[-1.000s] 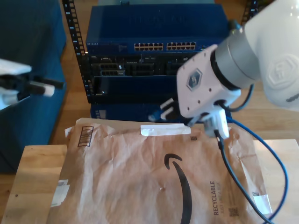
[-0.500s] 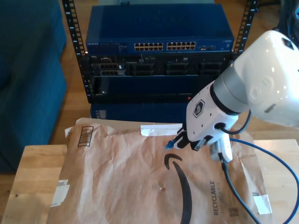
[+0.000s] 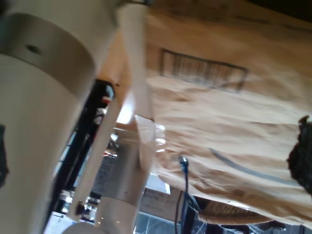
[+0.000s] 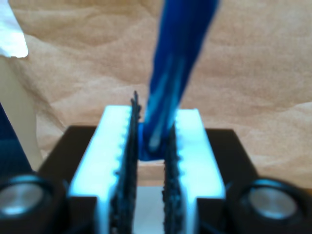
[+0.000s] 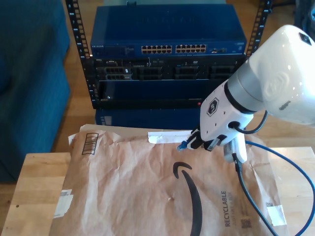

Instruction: Grab the cable and plug it in

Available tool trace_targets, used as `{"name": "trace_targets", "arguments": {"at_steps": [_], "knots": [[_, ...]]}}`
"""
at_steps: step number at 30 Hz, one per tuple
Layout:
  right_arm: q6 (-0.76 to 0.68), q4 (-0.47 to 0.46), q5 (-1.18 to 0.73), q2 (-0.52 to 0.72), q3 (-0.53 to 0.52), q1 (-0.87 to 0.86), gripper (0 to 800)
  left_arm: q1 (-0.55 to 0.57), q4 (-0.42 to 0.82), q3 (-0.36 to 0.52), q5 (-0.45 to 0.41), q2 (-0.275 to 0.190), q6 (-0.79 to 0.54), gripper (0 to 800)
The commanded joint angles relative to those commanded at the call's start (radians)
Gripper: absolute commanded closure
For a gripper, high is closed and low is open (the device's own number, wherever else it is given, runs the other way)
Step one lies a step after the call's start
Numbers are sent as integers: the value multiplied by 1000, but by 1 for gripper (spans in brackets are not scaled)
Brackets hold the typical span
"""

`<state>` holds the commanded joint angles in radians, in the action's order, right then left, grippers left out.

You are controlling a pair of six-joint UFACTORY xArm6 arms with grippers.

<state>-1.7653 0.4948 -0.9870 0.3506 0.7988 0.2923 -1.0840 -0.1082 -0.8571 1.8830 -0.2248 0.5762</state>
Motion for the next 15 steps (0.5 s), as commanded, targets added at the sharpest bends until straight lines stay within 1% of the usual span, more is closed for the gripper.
{"name": "trace_targets", "arguments": {"at_steps": [4, 7, 10, 12, 13, 15], "knots": [[-2, 0, 3, -23, 6, 0, 800, -54, 68, 74, -14, -5, -83, 2], [-2, -12, 6, -46, 26, -5, 800, -126, 75, 120, -77, -5, -118, 2], [-2, -18, 8, -48, 35, -5, 800, -163, 83, 176, -91, -12, -149, 2], [-2, -18, 8, -48, 35, -5, 800, -164, 101, 227, -103, -32, -152, 2], [-2, -20, 8, -48, 34, -5, 800, -166, 107, 258, -129, -49, -153, 2], [-2, -28, 6, -48, 34, -6, 800, -190, 112, 324, -190, -98, -167, 1]]}}
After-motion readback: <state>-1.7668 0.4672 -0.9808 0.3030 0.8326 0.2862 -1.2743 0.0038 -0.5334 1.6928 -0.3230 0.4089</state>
